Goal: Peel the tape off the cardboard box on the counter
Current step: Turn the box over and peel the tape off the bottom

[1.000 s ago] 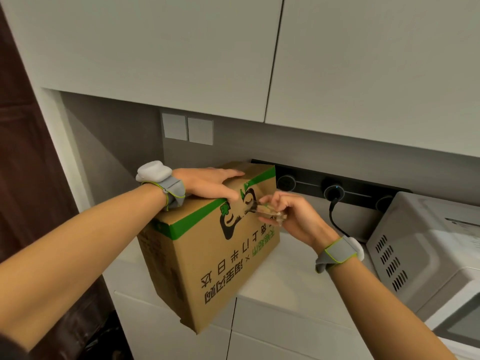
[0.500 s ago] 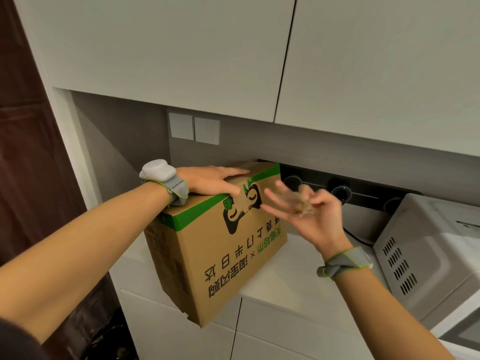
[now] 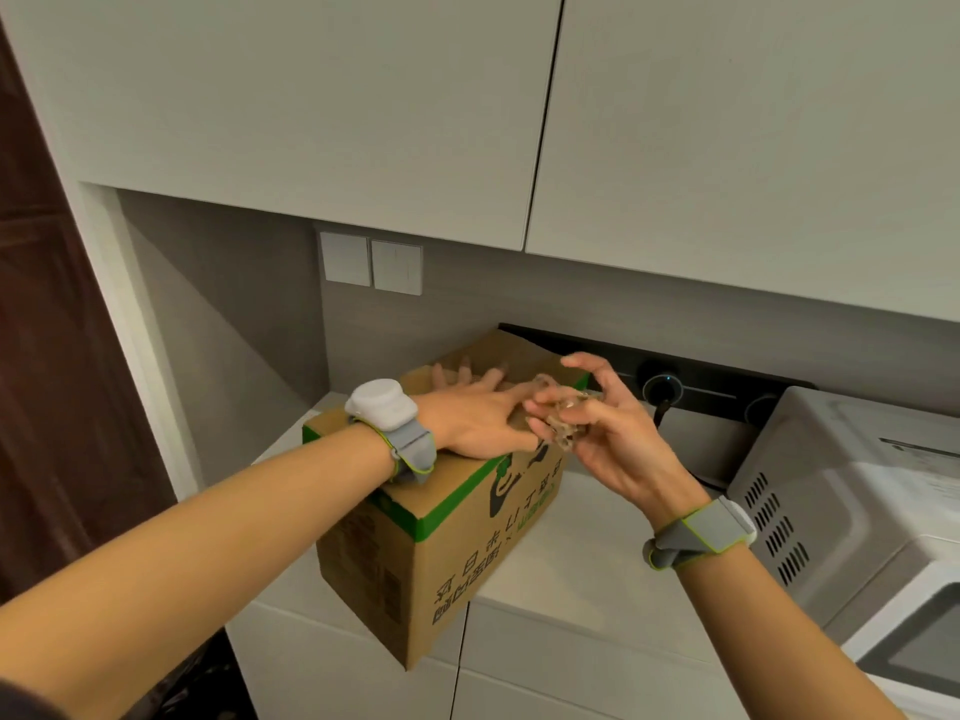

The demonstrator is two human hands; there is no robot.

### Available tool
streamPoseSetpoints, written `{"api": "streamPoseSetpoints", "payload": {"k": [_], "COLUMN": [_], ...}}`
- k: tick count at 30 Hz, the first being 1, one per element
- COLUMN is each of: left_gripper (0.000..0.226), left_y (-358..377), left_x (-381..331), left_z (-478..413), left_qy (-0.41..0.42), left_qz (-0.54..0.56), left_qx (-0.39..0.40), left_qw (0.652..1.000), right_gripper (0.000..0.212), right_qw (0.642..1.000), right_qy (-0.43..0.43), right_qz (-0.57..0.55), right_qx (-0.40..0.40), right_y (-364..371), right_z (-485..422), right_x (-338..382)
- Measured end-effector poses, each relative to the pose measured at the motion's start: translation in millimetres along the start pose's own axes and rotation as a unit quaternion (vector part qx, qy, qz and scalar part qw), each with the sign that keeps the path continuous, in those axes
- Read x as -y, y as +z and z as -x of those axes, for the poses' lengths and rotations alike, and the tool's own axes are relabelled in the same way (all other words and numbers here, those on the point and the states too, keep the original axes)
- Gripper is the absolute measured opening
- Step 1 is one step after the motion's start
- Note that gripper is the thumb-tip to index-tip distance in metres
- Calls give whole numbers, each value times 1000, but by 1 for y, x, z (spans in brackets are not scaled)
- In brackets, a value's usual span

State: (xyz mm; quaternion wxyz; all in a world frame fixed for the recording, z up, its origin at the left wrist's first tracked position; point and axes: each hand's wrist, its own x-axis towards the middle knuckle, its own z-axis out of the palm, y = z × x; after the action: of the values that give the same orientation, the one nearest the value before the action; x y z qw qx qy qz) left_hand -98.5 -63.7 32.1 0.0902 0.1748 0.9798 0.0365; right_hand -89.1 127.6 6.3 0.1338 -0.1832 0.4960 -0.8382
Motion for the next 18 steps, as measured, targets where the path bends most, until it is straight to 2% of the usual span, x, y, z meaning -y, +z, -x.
{"api": "streamPoseSetpoints", "payload": {"k": [4,7,9,12,15,16,18], "left_gripper": [81,61,44,29,20,18,12], "left_y": [-6,-14,-17,-19,-18,-17,-14], "left_x": [6,14,14,6,-5,-6,-6], "left_z": [1,8,15,25,28,29,31], "left_qy": [16,60,95,129,135,137,152], "left_qz": [49,163,258,333,337,319,279], "left_qx": [3,-43,-91,-153,-211,-233,-283], "left_qw": [999,984,957,922,908,908,905], "right_gripper": [34,25,19,21,12,6,6], "right_qw": [997,992,994,998,996,998,998], "right_qy": [-33,-69,-79,-54,-40,-39,-59], "right_qz": [68,96,73,-25,-73,-54,18], "right_qx": [-6,-39,-35,-5,17,9,-33], "right_y": [4,4,5,10,19,25,37], "right_z": [2,0,-2,-6,-8,-9,-12], "right_x": [1,1,3,6,8,8,5]}}
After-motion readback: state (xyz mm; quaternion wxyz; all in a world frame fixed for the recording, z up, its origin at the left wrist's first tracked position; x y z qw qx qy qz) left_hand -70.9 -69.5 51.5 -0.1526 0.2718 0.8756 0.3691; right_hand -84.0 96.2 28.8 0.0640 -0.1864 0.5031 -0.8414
